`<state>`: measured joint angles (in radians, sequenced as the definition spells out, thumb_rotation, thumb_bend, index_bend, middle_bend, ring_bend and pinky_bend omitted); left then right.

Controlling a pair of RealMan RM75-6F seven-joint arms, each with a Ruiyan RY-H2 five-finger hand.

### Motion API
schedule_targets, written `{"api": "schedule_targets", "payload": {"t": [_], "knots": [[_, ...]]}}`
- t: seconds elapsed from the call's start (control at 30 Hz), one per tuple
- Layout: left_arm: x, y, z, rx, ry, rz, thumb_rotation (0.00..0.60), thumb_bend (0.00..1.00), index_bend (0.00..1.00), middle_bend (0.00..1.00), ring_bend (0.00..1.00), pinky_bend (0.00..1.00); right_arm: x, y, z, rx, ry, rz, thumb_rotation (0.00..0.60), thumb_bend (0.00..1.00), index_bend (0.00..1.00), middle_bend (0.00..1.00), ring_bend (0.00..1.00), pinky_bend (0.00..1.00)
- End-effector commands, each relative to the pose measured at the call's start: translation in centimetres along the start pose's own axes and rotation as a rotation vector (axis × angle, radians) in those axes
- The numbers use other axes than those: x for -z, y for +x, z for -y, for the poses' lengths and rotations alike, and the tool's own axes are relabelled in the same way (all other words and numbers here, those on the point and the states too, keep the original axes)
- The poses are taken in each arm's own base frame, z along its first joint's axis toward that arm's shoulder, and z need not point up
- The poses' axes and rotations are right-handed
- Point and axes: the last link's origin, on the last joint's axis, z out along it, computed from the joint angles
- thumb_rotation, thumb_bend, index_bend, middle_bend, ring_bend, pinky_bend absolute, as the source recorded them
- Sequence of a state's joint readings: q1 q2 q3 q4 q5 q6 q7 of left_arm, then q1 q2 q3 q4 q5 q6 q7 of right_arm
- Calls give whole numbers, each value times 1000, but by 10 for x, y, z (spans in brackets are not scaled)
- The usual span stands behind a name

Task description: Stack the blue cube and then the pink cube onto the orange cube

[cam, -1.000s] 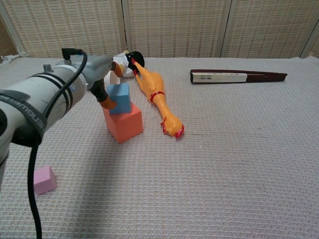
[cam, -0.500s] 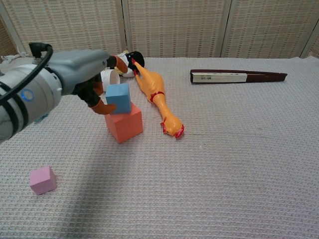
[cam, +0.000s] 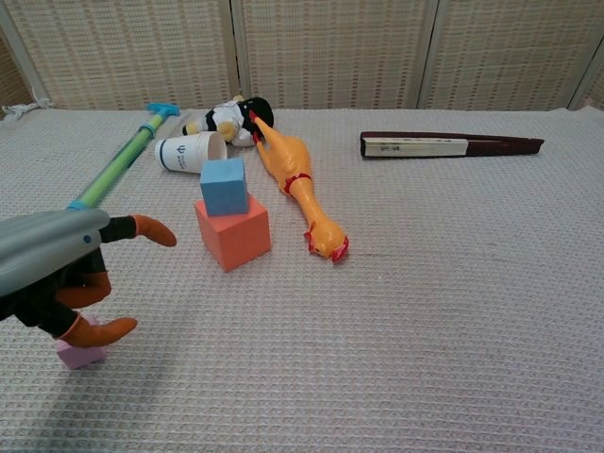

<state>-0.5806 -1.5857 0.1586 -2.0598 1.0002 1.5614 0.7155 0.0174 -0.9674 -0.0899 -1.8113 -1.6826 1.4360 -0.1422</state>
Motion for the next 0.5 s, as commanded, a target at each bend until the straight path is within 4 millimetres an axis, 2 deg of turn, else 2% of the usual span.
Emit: {"api": "schedule_targets", "payload": {"t": [0.03,0.23,0.5], "knots": [[-2,-16,7,40,24,41,600,308,174,1000,1000,1000,0,-1,0,1,1,3,600,116,0,0,0,0],[-10,-31,14,15,60,53,600,307,188,1000,1000,1000,1,0,1,-1,9,4,600,116,0,0,0,0],[-7,-40,31,-46,115,1,600,305,240,1000,1000,1000,2,0,0,-2,10,4,600,116,0,0,0,0]]}}
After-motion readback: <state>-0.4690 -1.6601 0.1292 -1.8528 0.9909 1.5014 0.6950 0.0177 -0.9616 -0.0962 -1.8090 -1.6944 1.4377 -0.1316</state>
